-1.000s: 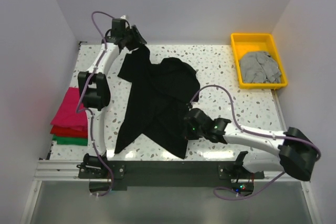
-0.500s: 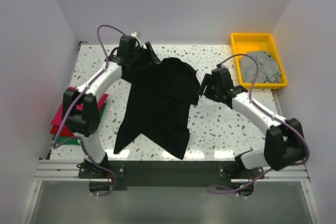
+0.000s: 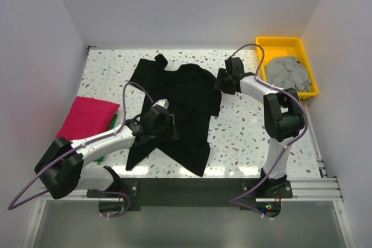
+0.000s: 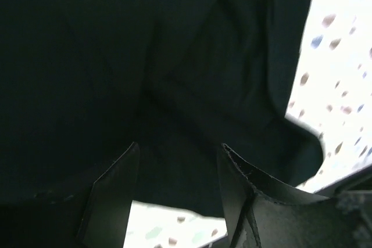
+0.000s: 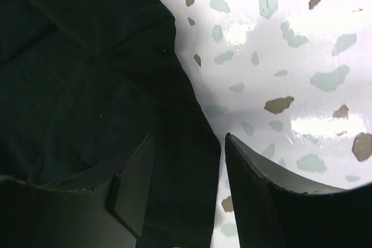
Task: Fold and stack the t-shirts
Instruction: Flatten the tshirt out
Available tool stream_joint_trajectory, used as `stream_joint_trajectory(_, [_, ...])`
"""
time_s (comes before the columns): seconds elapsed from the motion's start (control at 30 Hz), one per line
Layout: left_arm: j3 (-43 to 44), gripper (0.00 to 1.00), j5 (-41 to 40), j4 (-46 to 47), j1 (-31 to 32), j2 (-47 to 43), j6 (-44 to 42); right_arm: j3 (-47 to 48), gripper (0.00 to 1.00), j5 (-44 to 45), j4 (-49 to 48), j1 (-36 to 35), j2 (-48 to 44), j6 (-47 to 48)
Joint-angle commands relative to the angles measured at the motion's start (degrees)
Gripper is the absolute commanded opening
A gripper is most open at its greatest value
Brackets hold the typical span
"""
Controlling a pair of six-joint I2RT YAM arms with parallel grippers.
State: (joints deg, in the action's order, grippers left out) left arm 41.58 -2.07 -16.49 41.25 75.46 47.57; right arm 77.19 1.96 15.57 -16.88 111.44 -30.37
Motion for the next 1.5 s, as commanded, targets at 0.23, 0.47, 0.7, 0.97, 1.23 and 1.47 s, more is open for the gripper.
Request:
stream_joint_trajectory(0.23, [-5.81,0.55,-6.81,1.03,7.35,-4.45,6.74,4.2,0.53,0.86,-2.56,-0.17,4.92,4.62])
stream_joint_trajectory(0.47, [-5.55,0.47,-9.1,-0.92,7.44,-1.99,10.7,5.17,0.43,-0.64,-3.35,-0.17,7.21,4.44])
stream_joint_trajectory(0.7, [-6.61,0.46,-10.93,-1.96,7.35,3.11,13.94,5.78,0.15,1.19,-1.6,-0.17,7.13,3.39])
stream_joint_trajectory(0.97, [-1.42,0.47,-15.25,-7.15,-0.63,11.89,13.25,2.54,0.0,8.59,6.75,3.69,-2.44,3.21])
stream_joint_trajectory(1.23, [15.32,0.48,-18.57,-12.06,-16.89,26.03,6.32,-10.11,0.0,6.93,8.95,10.19,-21.05,3.21])
stream_joint_trajectory(1.47, [36.53,0.51,-22.36,-20.32,-22.88,37.73,1.92,-22.68,0.0,3.93,9.04,11.96,-32.94,2.77])
